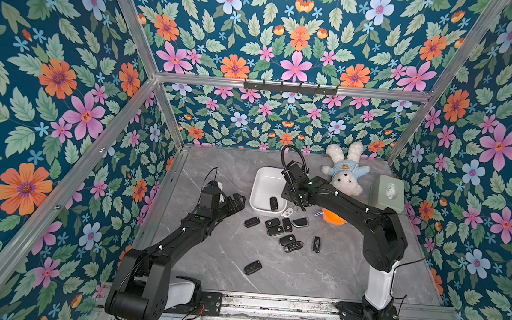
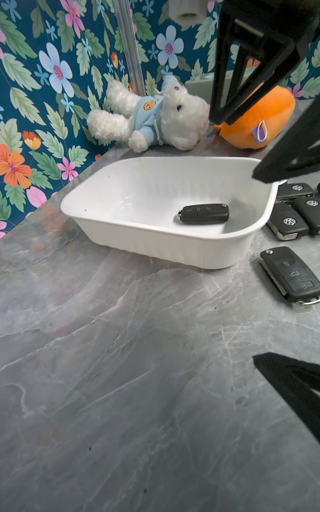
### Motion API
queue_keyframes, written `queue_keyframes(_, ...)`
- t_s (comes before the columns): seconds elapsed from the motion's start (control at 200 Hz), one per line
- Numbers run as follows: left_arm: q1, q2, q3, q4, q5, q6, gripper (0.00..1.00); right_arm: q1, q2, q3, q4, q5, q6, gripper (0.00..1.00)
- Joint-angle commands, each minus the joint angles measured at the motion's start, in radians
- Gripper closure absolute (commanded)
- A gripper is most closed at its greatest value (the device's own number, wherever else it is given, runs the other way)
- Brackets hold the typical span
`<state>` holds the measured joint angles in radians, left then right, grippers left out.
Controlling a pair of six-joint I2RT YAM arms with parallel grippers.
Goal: Place the car key into the storage box
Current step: Place the car key in the storage box, then adjust the storage box at the center of the board.
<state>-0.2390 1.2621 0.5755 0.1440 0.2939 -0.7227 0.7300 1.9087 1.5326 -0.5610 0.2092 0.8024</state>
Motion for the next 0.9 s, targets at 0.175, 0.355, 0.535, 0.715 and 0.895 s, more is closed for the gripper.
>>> queue_keyframes(0.175, -0.002, 0.017, -0.01, 0.047, 0.034, -0.011, 0.0, -0.024, -0.104, -0.231, 0.158, -0.082, 0.144, 0.57)
queue_keyframes(0.355, -0.001, 0.022, -0.011, 0.049, 0.03, -0.008, 0.0, -0.03, -0.095, -0.304, 0.23, -0.131, 0.193, 0.58)
queue_keyframes(0.535, -0.001, 0.026, -0.015, 0.049, 0.028, -0.004, 0.0, -0.03, -0.045, -0.298, 0.27, -0.165, 0.217, 0.58)
queue_keyframes(0.715, 0.0, 0.025, -0.023, 0.046, 0.019, 0.005, 0.0, -0.029, -0.001, -0.272, 0.279, -0.178, 0.225, 0.56)
queue_keyframes(0.895, 0.001, 0.025, -0.029, 0.045, 0.014, 0.008, 0.0, -0.029, 0.029, -0.255, 0.285, -0.181, 0.235, 0.54)
